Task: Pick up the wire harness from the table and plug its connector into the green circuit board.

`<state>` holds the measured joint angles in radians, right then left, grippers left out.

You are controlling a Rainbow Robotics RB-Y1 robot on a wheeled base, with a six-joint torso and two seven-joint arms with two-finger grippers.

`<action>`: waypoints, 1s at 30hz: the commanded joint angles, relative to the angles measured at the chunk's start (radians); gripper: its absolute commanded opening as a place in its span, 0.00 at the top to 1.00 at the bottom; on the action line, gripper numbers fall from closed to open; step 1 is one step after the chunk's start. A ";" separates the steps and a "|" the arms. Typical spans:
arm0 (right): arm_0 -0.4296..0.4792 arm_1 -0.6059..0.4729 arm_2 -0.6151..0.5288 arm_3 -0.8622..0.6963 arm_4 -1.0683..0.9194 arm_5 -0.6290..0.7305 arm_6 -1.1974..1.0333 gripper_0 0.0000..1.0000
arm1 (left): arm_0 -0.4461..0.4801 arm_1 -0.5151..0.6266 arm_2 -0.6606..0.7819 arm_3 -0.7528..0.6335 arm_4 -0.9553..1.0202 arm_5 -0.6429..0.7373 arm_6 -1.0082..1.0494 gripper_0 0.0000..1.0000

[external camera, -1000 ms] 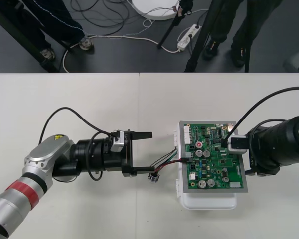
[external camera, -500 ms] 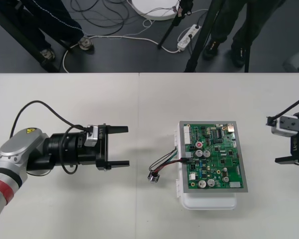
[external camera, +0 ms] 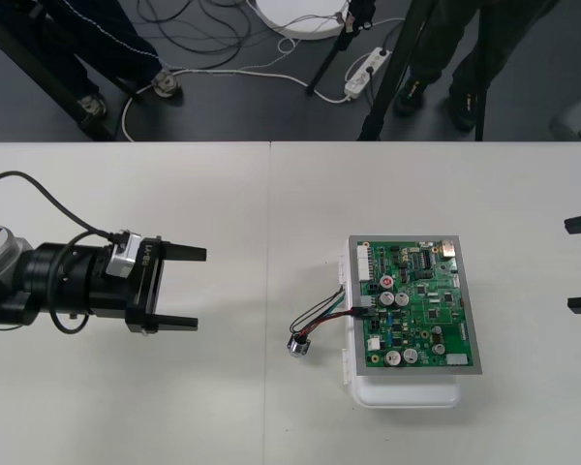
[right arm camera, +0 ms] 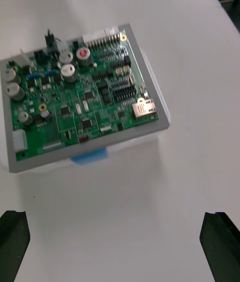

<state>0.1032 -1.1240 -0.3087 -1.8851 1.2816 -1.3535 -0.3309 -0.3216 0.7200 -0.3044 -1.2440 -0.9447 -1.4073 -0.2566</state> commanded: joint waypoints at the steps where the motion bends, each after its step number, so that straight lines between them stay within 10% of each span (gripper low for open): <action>1: 0.013 0.032 -0.102 0.029 -0.105 -0.059 0.081 0.00 | 0.045 0.104 0.064 -0.120 0.003 -0.053 0.097 0.00; 30: -0.017 0.058 -0.193 0.096 -0.154 -0.217 0.141 0.00 | 0.130 0.504 0.160 -0.640 0.116 0.226 0.505 0.00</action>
<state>0.1038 -1.0786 -0.4701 -1.7790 1.1002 -1.5628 -0.2309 -0.2105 1.1436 -0.1742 -1.8387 -0.8586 -1.2768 0.2062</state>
